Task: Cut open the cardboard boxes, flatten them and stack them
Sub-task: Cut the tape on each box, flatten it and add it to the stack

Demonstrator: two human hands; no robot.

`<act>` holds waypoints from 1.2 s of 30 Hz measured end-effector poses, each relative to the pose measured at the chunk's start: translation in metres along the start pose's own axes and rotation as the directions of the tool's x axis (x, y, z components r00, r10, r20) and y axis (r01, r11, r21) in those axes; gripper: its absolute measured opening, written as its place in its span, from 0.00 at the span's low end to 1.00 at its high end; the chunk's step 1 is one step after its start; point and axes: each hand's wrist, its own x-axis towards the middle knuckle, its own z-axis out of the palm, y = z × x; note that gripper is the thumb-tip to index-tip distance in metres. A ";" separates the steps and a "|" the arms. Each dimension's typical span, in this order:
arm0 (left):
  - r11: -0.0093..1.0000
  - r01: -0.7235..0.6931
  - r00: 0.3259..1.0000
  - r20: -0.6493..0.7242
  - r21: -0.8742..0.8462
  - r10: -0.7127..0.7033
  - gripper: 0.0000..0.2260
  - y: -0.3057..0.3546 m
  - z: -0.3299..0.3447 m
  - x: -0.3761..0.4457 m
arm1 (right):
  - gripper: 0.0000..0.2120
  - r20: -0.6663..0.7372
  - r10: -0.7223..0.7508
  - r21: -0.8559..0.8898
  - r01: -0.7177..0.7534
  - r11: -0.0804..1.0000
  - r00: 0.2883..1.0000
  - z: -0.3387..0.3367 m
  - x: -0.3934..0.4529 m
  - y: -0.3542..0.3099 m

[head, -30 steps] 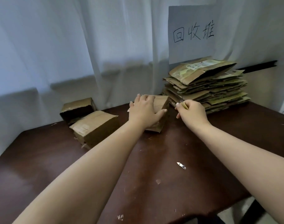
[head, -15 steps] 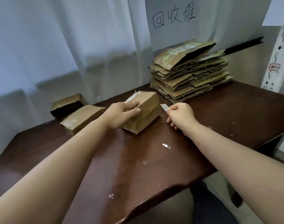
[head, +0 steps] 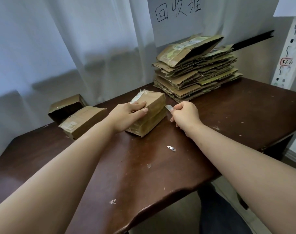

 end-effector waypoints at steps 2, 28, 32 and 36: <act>0.997 0.003 1.000 -0.023 0.078 -0.001 0.29 0.001 0.005 0.003 | 0.06 -0.010 0.026 0.043 -0.026 0.999 1.000 0.004 0.002 0.000; 0.981 0.058 0.998 0.027 0.186 -0.064 0.27 0.005 0.010 0.007 | 0.06 0.175 -0.148 0.038 0.143 0.989 0.973 0.019 -0.080 -0.004; 0.983 0.058 0.997 0.047 0.173 -0.067 0.26 0.005 0.007 0.006 | 0.04 0.360 -0.200 -0.001 0.215 0.977 0.911 0.020 -0.093 -0.006; 0.999 0.048 0.991 0.122 0.020 -0.050 0.23 0.009 -0.001 -0.002 | 0.07 0.278 -0.208 -0.144 0.255 0.956 0.938 0.008 -0.079 -0.003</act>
